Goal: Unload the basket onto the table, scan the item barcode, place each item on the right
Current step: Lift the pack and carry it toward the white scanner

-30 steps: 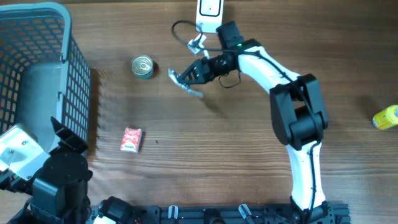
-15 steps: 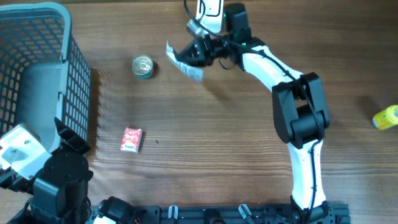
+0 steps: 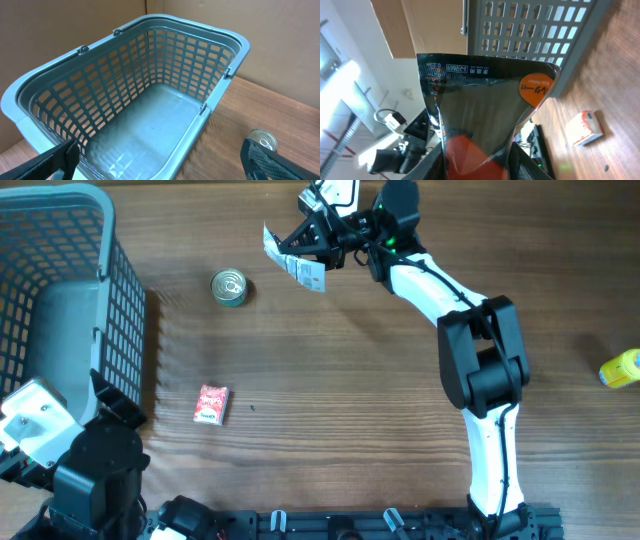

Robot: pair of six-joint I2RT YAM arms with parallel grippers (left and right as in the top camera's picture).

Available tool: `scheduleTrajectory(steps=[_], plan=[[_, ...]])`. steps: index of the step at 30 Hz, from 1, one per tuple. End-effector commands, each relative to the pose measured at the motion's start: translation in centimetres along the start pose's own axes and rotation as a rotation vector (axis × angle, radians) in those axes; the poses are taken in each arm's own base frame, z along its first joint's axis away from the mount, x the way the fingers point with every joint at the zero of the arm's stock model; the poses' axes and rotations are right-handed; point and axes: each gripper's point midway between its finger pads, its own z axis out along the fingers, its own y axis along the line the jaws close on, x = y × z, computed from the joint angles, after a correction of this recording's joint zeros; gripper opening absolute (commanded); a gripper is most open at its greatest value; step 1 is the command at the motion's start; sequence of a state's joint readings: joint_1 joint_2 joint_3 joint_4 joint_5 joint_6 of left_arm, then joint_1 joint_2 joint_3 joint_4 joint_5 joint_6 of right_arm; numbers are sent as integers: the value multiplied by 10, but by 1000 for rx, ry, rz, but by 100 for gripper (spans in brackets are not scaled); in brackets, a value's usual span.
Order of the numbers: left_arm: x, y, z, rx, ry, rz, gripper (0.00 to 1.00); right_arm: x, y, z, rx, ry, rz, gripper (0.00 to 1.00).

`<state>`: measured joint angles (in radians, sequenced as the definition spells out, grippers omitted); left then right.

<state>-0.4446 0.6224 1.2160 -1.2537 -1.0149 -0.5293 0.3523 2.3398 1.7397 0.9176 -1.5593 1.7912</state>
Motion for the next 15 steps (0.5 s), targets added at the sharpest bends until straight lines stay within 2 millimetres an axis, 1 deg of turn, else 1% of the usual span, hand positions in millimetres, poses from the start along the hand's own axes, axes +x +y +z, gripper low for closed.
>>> scheduleTrajectory(steps=[1,3,5,15], plan=[[-2,0,-1,10,1,-16,100,0,7,-6,3,-3,114,9],[-2,0,-1,10,1,-16,100,1,13,-8,1,-11,95,9],[-2,0,-1,10,1,-16,100,0,14,-10,1,-15,96,9],[2,-1,-2,20,20,0,100,-2,12,-16,2,-27,118,8]])
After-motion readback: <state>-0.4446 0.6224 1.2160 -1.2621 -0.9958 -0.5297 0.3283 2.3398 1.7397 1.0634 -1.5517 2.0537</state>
